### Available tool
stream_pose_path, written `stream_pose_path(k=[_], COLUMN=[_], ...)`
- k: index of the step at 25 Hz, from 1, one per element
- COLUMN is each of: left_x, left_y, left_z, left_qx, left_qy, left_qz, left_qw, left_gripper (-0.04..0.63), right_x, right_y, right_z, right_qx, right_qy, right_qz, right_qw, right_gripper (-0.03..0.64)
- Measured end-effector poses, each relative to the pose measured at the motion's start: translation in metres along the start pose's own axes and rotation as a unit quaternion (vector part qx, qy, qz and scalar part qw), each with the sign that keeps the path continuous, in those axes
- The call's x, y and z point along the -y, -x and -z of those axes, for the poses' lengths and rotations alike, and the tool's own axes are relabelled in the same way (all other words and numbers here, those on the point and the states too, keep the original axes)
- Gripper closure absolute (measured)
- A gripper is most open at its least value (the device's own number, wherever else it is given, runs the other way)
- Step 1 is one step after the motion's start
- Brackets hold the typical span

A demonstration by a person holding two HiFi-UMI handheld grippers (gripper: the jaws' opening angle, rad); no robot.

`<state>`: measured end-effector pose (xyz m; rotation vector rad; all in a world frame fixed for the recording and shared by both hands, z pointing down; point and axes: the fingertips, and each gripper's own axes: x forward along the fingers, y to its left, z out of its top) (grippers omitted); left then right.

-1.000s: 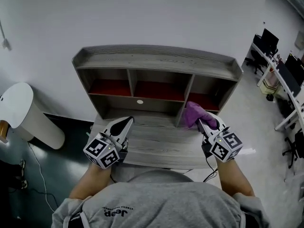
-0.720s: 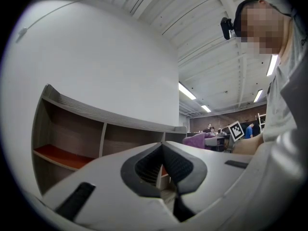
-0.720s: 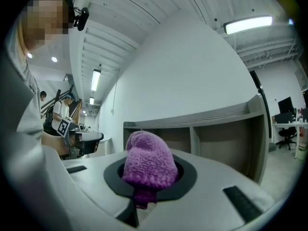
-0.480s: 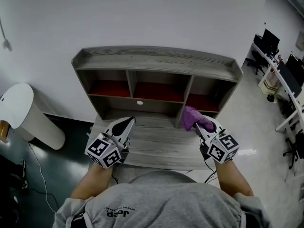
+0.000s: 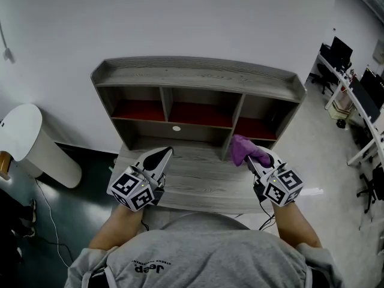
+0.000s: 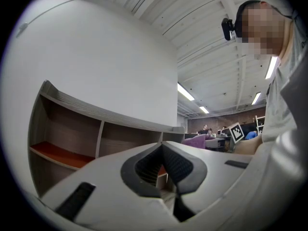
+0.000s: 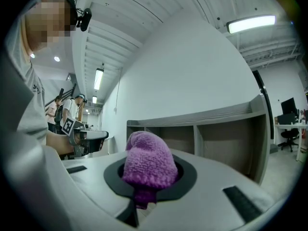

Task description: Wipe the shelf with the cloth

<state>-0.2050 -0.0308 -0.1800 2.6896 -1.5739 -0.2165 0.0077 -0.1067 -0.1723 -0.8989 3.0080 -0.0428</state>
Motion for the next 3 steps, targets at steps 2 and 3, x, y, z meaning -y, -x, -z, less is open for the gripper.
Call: stream_pose_path(k=[2, 3], left_x=[0.0009, 0.0012], left_y=[-0.0006, -0.0008], left_z=[-0.0003, -0.0004], left_qx=[-0.001, -0.001], left_qy=[0.0, 0.0], left_qz=[0.002, 0.003], left_qw=[1.0, 1.0], left_gripper=[0.586, 0.586], right_x=[-0.0011, -0.0016], right_y=[0.0003, 0.0004], right_z=[0.0003, 0.0005], right_qx=[-0.002, -0.003], right_qy=[0.0, 0.0], right_qz=[-0.002, -0.003], right_qw=[1.0, 1.0], right_gripper=[0.56, 0.56])
